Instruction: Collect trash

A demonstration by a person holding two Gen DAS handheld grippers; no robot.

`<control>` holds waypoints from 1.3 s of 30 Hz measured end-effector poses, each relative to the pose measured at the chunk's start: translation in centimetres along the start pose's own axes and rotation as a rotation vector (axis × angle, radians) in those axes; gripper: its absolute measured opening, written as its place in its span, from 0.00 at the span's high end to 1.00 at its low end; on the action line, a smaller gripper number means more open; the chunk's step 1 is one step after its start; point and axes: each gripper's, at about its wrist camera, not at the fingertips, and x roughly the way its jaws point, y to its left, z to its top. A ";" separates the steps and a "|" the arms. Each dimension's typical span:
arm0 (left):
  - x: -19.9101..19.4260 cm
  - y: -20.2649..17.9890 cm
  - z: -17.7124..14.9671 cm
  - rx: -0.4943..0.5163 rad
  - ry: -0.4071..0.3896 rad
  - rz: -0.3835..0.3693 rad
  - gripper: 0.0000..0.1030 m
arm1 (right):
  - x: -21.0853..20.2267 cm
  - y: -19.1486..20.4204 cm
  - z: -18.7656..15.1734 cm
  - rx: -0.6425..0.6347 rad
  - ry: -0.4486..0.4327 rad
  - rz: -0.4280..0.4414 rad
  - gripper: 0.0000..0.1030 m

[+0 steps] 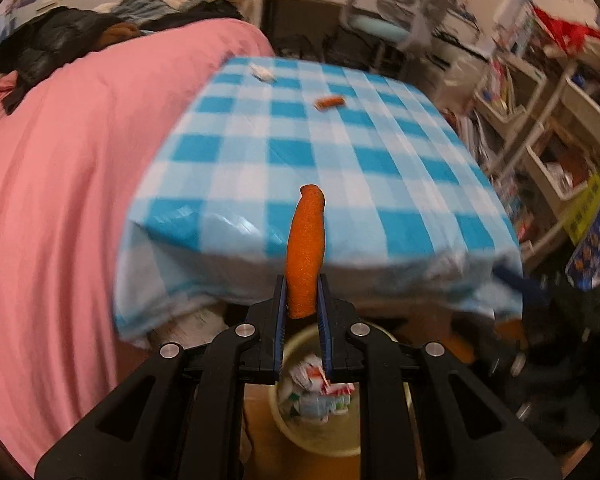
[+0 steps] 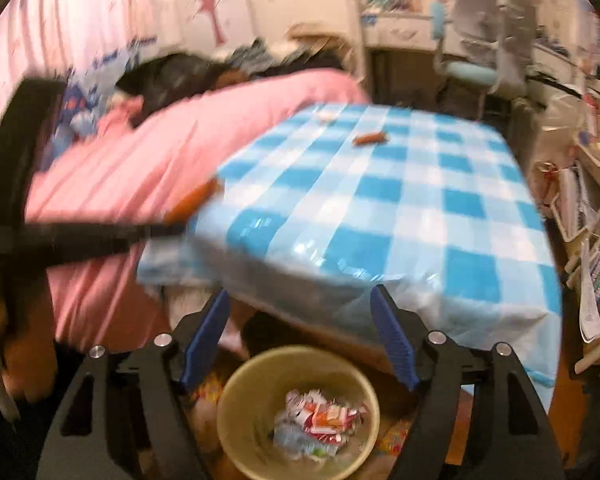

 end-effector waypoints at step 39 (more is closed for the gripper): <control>0.1 0.4 -1.9 -0.109 -0.020 0.078 0.30 | -0.8 -2.8 0.3 0.130 -0.051 -0.016 0.29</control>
